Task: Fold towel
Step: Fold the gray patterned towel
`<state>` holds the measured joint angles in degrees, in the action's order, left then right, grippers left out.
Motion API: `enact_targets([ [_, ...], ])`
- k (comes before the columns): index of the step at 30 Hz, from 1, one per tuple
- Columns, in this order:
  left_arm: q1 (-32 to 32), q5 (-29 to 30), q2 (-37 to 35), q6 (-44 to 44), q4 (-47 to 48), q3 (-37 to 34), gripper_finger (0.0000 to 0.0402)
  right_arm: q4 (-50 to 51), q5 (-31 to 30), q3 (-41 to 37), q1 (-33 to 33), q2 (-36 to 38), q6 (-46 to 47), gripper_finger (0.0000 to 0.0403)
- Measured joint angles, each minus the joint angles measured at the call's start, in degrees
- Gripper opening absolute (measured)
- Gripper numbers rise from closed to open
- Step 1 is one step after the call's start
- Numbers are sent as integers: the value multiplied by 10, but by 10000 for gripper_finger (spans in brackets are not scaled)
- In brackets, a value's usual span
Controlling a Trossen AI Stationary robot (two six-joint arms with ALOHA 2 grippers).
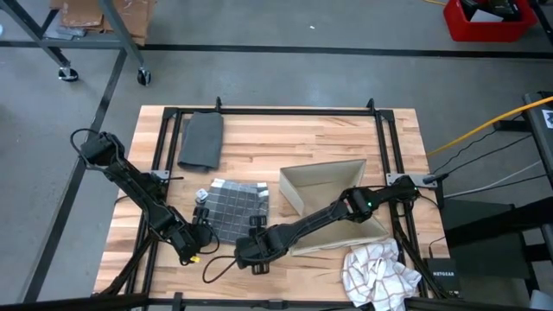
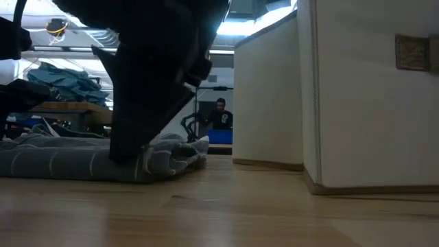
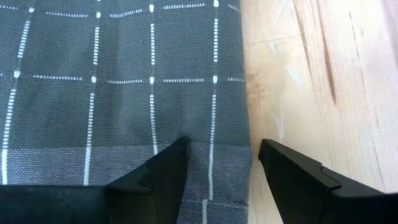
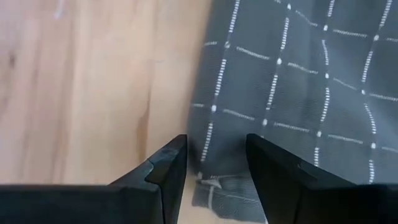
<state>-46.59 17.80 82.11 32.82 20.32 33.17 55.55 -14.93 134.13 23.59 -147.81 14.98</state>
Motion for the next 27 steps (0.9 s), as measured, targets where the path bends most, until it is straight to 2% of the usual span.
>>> enact_targets([
  [6, 0, 0, 0, 4, 0, 0, 198, 1, 64, 0, 6, 0, 44, 170],
  [12, 0, 0, 0, 1, 0, 0, 198, -1, 14, 0, 20, -5, 43, 170],
  [17, 0, 0, 0, 2, 0, 0, 193, -9, 31, 3, 19, -26, 46, 170],
  [20, -3, -2, 0, 12, -1, 0, 167, -9, 30, 3, 19, -27, 84, 159],
  [22, -7, -7, 0, 30, -1, 1, 137, -10, 16, 4, 20, -28, 114, 138],
  [27, -27, -24, -3, 89, 0, 4, 42, -28, 16, 9, 19, -26, 133, 44],
])
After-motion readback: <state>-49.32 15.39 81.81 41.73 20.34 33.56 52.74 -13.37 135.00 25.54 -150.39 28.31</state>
